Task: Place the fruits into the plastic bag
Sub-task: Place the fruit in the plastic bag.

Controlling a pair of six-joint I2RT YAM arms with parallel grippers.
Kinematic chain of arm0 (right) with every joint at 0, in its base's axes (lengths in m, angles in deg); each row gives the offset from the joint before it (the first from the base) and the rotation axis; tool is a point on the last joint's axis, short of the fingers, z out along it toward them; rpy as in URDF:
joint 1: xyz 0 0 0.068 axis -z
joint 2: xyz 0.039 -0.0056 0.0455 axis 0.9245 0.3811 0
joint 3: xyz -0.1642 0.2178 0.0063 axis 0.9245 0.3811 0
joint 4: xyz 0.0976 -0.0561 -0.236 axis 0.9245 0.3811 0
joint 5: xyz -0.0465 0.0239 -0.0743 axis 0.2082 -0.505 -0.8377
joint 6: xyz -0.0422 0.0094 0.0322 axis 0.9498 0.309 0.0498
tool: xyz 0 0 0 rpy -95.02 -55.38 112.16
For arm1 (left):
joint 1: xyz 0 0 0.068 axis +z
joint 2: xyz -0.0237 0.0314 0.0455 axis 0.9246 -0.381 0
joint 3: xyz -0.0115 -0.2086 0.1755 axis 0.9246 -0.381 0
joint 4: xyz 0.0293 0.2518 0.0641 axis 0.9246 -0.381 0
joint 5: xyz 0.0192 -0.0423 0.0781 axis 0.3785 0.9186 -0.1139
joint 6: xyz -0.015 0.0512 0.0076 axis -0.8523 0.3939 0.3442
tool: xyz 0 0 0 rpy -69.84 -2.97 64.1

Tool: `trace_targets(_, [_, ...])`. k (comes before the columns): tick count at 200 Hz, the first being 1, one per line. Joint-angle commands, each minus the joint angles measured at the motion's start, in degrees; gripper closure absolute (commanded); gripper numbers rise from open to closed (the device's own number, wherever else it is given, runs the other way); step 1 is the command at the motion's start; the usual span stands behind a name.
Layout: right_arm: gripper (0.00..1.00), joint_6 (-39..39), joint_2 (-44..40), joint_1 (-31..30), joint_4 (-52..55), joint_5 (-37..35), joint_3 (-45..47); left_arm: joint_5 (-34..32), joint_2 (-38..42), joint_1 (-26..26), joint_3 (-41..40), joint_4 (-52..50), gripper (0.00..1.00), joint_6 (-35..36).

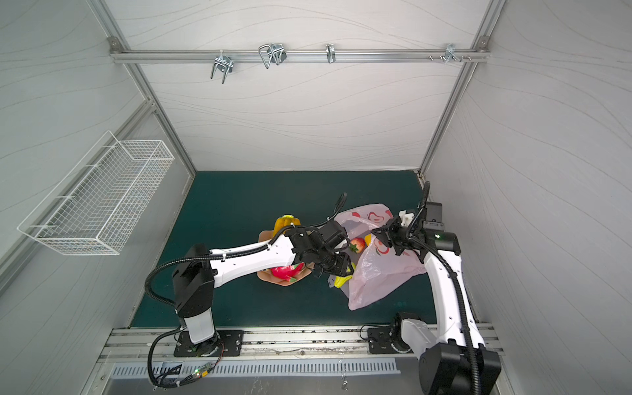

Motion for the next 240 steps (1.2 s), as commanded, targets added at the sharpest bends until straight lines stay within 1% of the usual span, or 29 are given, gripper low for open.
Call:
trace_targets(1, [1.0, -0.86, -0.27, -0.34, -0.05, 0.54, -1.06, 1.41, -2.48, -0.16, 3.17, 1.65, 0.82, 0.49])
trace_targets(27, [1.0, -1.17, -1.15, -0.46, 0.29, 0.56, -0.63, 2.0, -6.59, 0.07, 8.1, 0.78, 0.82, 1.21])
trace_targets(59, [1.0, -2.73, -2.83, -1.19, 0.15, 0.56, 0.8, 0.82, -11.07, 1.71, 15.82, -1.59, 0.82, 1.66])
trace_targets(81, [1.0, -4.55, -4.44, -2.06, -0.35, 0.4, 2.29, 0.13, -12.93, 3.51, 18.08, -1.23, 0.82, 0.7])
trace_targets(114, [1.0, -7.53, -6.92, -3.32, -1.65, -0.29, 4.77, 3.65, -15.34, 4.28, 20.92, 2.56, 0.78, 0.33])
trace_targets(120, [1.0, -8.1, -7.2, -3.33, -2.02, -0.28, 5.21, 4.45, -15.97, 4.15, 22.79, 3.22, 0.78, 0.1])
trace_targets(137, [1.0, -9.35, -7.61, -3.41, -3.4, 0.04, 6.29, 6.76, -17.35, 3.83, 23.41, 5.1, 0.77, -1.0])
trace_targets(166, [1.0, -10.74, -7.19, -3.33, -5.77, 0.38, 7.17, 8.7, -18.45, 1.98, 23.02, 6.57, 0.76, -1.9])
trace_targets(190, [1.0, -11.22, -6.32, -3.32, -7.56, 1.03, 7.29, 11.51, -18.81, 1.0, 21.64, 10.59, 0.76, -5.64])
trace_targets(192, [1.0, -11.34, -6.25, -3.3, -7.66, 1.11, 7.29, 11.64, -18.87, 0.86, 20.38, 10.87, 0.75, -5.88])
trace_targets(198, [1.0, -11.55, -6.15, -3.33, -8.12, 1.2, 7.37, 12.04, -19.13, 0.49, 19.98, 11.22, 0.75, -6.31])
trace_targets(215, [1.0, -12.38, -6.34, -3.15, -9.7, 1.31, 7.79, 12.89, -20.07, -0.31, 20.12, 12.03, 0.73, -7.85])
trace_targets(240, [1.0, -14.19, -6.46, -3.15, -11.9, 2.2, 9.03, 14.08, -21.36, -0.51, 19.67, 14.19, 0.67, -11.27])
